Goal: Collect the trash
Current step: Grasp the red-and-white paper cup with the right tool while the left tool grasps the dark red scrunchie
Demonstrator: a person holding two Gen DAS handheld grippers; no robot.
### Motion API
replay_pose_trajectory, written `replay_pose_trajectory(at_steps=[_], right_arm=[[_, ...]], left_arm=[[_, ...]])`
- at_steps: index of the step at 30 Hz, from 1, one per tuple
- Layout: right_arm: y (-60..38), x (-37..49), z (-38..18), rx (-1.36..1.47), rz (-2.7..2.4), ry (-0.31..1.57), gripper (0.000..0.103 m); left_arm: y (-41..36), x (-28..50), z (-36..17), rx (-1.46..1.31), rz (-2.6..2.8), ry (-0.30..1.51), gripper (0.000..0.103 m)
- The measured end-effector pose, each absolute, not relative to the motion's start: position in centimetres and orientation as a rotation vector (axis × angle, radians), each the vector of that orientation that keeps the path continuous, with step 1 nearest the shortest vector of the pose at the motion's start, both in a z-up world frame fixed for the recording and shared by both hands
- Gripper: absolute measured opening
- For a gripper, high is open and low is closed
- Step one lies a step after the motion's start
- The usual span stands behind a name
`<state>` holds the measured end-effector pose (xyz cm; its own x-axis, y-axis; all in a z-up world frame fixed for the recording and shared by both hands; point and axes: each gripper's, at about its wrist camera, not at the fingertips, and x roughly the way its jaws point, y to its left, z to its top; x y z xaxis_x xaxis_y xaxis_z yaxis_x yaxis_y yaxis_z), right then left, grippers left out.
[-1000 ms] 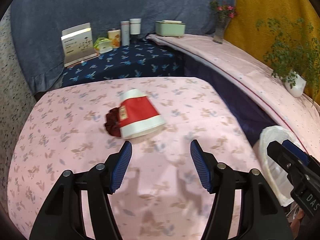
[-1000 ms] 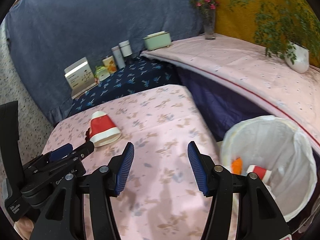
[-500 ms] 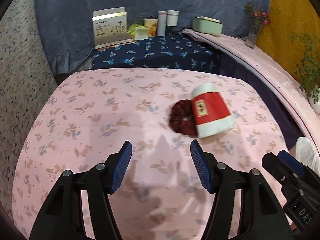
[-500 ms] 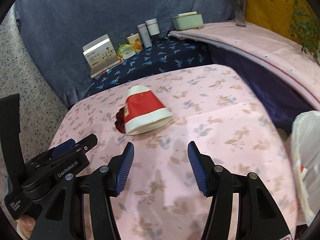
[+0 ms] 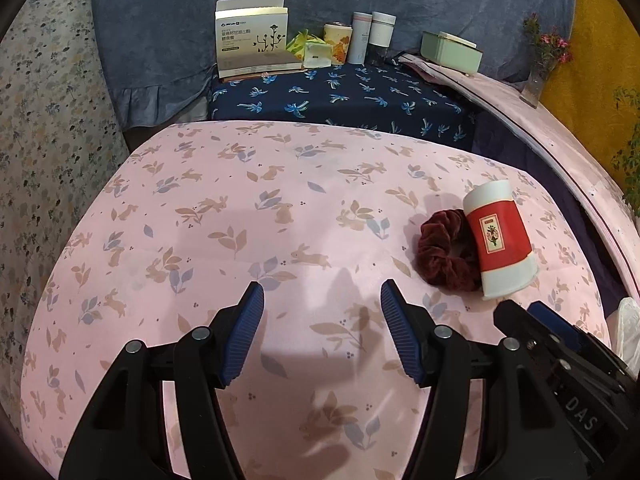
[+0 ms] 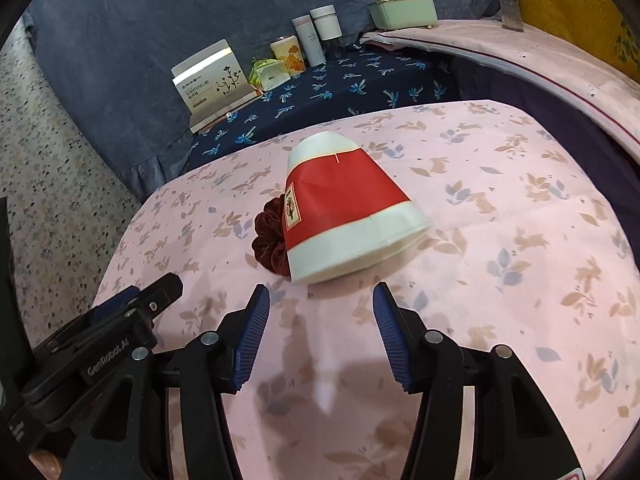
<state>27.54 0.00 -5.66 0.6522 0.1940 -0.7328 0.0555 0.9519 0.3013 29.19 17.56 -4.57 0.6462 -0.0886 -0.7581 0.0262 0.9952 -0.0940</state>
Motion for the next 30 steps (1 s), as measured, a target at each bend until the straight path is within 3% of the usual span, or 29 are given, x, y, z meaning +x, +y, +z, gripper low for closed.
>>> replay_pose_trajectory(at_steps=[4, 7, 10, 15, 22, 26, 30], right_arm=[[0.3, 28.9, -6.1, 0.319, 0.084, 0.860, 0.049], [0.3, 29.8, -6.3, 0.319, 0.086, 0.857, 0.040], [-0.2, 30.5, -6.2, 0.324, 0.086, 0.854, 0.017], [-2.1, 30.2, -5.3, 0.319, 0.061, 0.813, 0.011], [-5.8, 28.9, -4.0, 0.345, 0.011, 0.775, 0.007], [-7.4, 28.0, -3.9, 0.351, -0.007, 0.767, 0.006], [-8.4, 27.0, -3.9, 0.356, -0.016, 0.763, 0.005]], left_arm=[[17.4, 30.2, -4.9, -0.081, -0.074, 0.873, 0.058], [17.0, 30.9, -5.0, -0.083, -0.084, 0.878, 0.058], [16.4, 31.7, -5.0, -0.091, -0.095, 0.878, 0.066], [14.2, 32.8, -4.6, -0.101, -0.154, 0.867, 0.075], [10.5, 34.5, -6.2, -0.079, -0.201, 0.902, 0.075], [9.4, 35.1, -7.2, -0.097, -0.229, 0.931, 0.059], [8.6, 35.0, -7.2, -0.110, -0.262, 0.943, 0.022]])
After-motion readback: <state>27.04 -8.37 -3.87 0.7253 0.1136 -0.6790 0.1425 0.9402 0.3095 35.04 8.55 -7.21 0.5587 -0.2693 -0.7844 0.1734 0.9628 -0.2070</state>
